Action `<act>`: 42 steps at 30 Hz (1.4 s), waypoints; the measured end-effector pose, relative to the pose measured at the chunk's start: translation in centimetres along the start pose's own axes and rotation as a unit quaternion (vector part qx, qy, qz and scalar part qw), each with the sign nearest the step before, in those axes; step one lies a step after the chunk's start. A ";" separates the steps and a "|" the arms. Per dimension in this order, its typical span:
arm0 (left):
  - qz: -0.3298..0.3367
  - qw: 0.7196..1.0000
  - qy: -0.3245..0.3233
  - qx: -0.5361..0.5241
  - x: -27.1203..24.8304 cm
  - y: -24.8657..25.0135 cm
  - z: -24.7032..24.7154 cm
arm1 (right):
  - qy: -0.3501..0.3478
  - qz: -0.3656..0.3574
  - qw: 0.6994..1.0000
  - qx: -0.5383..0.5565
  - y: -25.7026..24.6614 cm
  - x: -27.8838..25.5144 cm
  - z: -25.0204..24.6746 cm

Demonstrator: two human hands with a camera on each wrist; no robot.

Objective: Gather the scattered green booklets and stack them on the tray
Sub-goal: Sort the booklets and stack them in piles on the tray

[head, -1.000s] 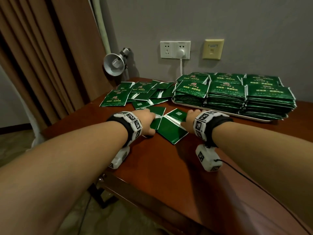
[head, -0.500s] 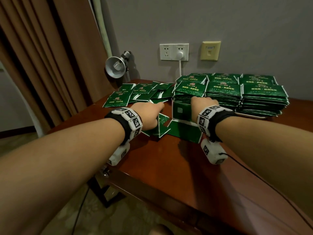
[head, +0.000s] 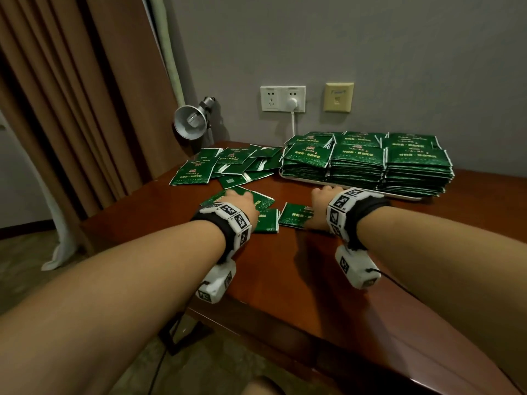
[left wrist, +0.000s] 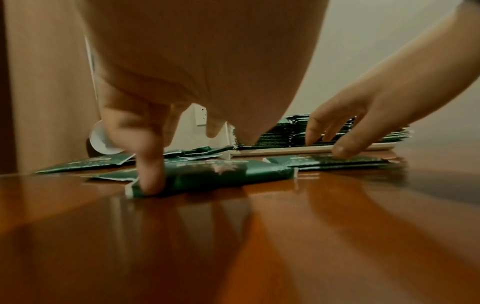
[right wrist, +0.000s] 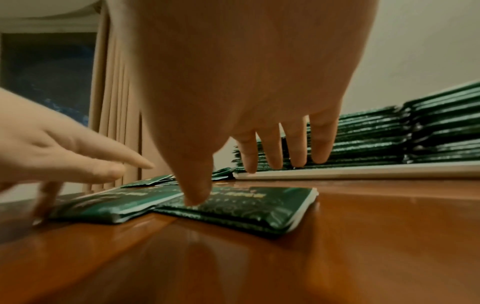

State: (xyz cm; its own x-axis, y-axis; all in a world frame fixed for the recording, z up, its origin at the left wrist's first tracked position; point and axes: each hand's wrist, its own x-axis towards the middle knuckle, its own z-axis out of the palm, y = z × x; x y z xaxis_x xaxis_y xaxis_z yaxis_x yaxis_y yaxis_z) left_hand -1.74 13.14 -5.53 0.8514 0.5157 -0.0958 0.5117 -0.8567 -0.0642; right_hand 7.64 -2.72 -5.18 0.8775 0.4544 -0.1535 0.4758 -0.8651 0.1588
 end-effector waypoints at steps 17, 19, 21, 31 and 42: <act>0.091 0.991 0.000 -0.098 1.6 1.9 1.9 | -0.011 -0.031 0.998 0.048 -1.0 0.7 1.2; 0.010 0.999 -0.014 -0.050 1.3 1.8 1.4 | -0.003 -0.045 0.997 0.058 -0.9 0.4 1.3; -0.012 0.999 -0.048 -0.021 1.1 1.6 0.8 | 0.003 -0.054 0.997 0.052 -0.6 -0.1 1.1; 0.055 0.995 -0.075 -0.044 0.3 1.5 1.5 | 0.013 -0.043 0.999 0.017 1.8 -2.4 0.5; 0.144 0.989 -0.027 0.030 0.2 3.1 -3.1 | 0.056 -0.019 0.996 0.064 5.2 -3.1 -1.3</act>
State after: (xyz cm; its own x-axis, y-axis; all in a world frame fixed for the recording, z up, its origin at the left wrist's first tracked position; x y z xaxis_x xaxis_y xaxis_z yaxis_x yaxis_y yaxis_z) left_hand 0.35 10.55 -2.62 0.9526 0.2520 -0.1705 0.2405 -0.9669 -0.0853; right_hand 7.49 -8.35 -2.56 0.8641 0.5012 -0.0460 0.5026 -0.8641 0.0279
